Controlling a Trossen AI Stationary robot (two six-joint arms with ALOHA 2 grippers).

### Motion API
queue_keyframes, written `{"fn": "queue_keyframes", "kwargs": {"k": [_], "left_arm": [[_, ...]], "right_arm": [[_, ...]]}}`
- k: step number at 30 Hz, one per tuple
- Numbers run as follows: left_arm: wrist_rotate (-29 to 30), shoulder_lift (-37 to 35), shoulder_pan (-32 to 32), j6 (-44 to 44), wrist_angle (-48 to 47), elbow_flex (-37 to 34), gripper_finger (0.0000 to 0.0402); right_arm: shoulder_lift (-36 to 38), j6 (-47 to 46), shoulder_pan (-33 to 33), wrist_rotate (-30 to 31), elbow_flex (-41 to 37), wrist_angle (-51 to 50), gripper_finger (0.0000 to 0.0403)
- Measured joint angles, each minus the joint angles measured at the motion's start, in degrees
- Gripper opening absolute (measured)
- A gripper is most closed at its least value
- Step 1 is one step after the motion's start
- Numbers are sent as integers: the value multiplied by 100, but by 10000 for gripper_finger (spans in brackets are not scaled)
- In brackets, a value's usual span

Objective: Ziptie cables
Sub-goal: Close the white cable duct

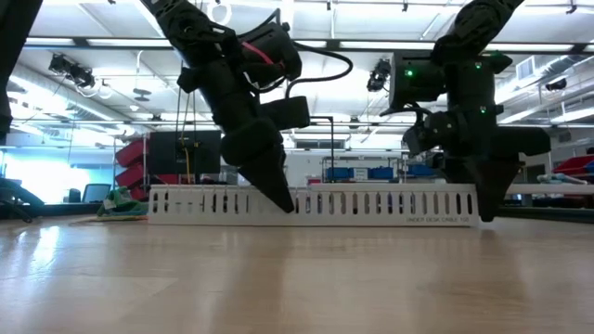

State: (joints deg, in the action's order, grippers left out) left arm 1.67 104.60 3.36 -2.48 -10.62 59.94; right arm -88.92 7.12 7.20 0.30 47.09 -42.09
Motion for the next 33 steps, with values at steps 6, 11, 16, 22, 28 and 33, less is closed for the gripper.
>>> {"fn": "queue_keyframes", "kwargs": {"k": [6,11,16,22,28,33], "left_arm": [[3,0,0,11,76,-9,225],[32,0,0,13,84,-11,225],[79,0,2,31,48,-11,224],[63,0,0,31,45,-11,224],[63,0,0,29,21,-7,224],[63,-1,0,49,-34,2,224]], "right_arm": [[0,17,2,6,-6,10,229],[-2,114,2,15,-9,52,229],[-2,39,-33,255,-4,54,231],[-4,-183,-106,250,100,-155,268],[-4,-324,-227,293,235,-341,314],[-4,-445,-301,142,251,-684,338]]}}
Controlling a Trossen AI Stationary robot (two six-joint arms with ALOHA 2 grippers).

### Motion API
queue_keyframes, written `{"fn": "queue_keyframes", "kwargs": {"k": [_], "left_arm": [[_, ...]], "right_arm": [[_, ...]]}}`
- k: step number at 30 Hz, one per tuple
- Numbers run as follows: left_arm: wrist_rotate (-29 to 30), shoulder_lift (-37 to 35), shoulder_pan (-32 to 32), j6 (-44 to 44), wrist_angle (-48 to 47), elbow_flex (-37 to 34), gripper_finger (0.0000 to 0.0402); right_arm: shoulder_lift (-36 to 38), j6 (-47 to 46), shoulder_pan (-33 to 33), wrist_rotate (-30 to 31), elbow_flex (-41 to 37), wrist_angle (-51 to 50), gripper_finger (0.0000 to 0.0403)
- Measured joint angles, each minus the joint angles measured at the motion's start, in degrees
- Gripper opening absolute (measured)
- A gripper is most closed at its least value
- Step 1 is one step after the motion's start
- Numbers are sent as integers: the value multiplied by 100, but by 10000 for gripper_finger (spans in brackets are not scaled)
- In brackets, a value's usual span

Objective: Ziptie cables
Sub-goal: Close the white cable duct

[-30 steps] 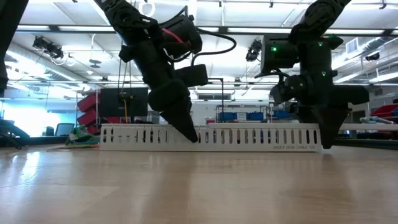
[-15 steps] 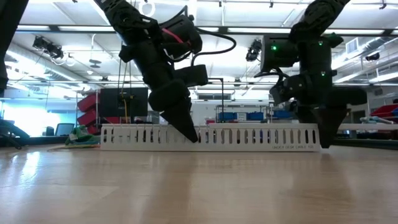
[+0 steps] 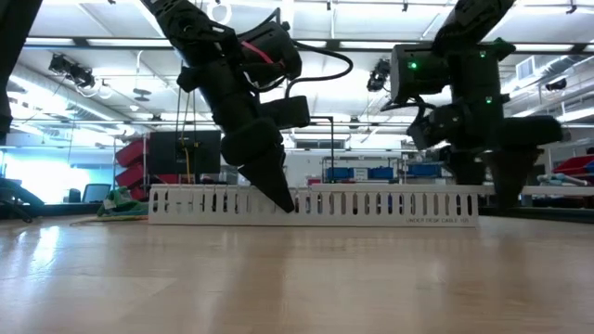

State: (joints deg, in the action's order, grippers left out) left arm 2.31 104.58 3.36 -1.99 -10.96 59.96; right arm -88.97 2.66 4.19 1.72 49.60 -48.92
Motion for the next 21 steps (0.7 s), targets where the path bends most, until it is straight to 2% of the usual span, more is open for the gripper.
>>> {"fn": "queue_keyframes", "kwargs": {"k": [17,21], "left_arm": [[-2,-12,-2,49,-197,5,224],[0,-18,0,70,-294,9,224]], "right_arm": [[0,-9,-18,49,-4,-949,347],[0,-9,-18,213,-108,-993,346]]}}
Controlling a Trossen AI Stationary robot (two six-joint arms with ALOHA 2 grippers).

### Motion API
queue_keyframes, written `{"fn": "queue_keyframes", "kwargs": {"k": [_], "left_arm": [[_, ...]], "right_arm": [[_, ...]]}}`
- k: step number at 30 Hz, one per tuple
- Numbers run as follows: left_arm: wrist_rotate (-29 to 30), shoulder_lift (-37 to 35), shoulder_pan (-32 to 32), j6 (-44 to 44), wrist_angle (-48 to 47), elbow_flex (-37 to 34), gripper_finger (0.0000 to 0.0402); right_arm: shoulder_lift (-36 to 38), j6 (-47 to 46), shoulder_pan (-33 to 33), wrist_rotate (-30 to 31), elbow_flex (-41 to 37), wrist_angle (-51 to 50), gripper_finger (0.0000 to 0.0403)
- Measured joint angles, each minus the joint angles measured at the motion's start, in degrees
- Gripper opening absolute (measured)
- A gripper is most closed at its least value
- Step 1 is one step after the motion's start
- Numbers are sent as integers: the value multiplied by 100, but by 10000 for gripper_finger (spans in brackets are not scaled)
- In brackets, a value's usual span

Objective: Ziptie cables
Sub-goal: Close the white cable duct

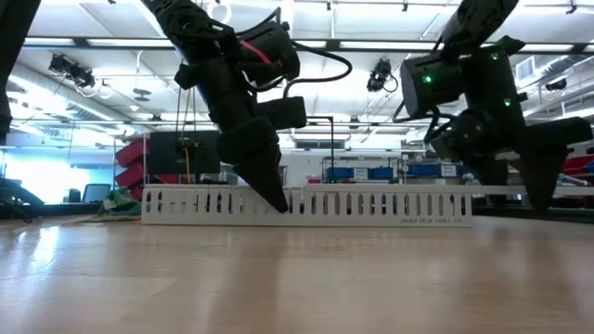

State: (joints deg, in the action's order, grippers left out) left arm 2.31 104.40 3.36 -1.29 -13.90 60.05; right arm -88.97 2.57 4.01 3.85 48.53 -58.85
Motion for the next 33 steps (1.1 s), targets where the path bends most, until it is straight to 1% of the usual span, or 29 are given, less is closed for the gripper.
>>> {"fn": "queue_keyframes", "kwargs": {"k": [6,15,21,23,26,28,30,33], "left_arm": [[2,0,0,4,-65,2,224],[2,0,0,25,-88,-2,224],[4,2,0,43,-94,-4,224],[4,4,0,44,-93,-7,224],[4,6,0,45,-93,-7,224],[4,6,0,45,-95,-8,224],[4,6,0,48,-95,-9,224],[4,11,0,49,-101,-9,224]], "right_arm": [[0,-71,15,8,-244,-54,346],[2,-108,15,19,-257,-49,346],[2,-265,15,450,-257,-28,346],[2,-299,17,401,-257,-30,346],[2,-300,15,148,-257,-10,346],[2,-300,7,153,-257,-25,346],[2,-302,7,219,-194,-216,346],[6,-296,5,361,108,-589,346]]}}
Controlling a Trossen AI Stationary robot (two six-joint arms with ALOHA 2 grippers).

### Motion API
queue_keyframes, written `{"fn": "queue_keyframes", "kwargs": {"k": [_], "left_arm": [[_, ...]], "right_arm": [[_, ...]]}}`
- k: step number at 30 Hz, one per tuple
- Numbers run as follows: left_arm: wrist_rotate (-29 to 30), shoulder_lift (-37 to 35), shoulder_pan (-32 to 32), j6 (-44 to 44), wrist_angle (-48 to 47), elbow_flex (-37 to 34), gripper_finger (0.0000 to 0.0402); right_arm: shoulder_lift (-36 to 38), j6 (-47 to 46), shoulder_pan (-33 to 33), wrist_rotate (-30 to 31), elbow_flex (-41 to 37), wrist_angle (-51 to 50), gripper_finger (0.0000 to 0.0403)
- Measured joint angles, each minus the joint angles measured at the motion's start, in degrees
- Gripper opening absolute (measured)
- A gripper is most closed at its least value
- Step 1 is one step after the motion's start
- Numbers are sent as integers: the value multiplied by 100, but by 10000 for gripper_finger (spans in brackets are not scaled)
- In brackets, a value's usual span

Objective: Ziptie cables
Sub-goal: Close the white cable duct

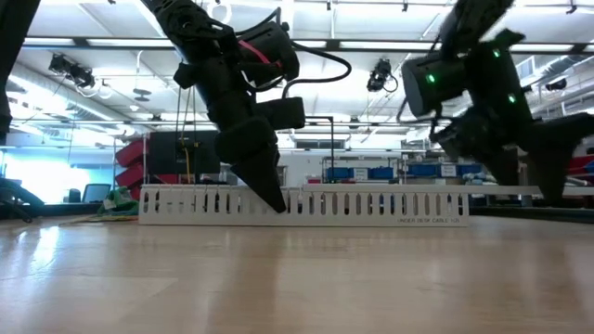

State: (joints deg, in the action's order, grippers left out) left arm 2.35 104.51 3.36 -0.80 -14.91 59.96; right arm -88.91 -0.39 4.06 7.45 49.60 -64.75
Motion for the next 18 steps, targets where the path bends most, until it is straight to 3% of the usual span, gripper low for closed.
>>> {"fn": "queue_keyframes", "kwargs": {"k": [5,13,16,18], "left_arm": [[0,2,0,2,12,-2,224],[0,2,0,7,23,-7,224],[0,2,0,7,19,-4,224],[0,4,0,7,19,-7,224]], "right_arm": [[45,222,-70,324,745,-285,346],[51,361,-75,312,1663,-345,340],[52,360,-87,299,1790,-278,299],[53,358,-97,174,1790,-113,242]]}}
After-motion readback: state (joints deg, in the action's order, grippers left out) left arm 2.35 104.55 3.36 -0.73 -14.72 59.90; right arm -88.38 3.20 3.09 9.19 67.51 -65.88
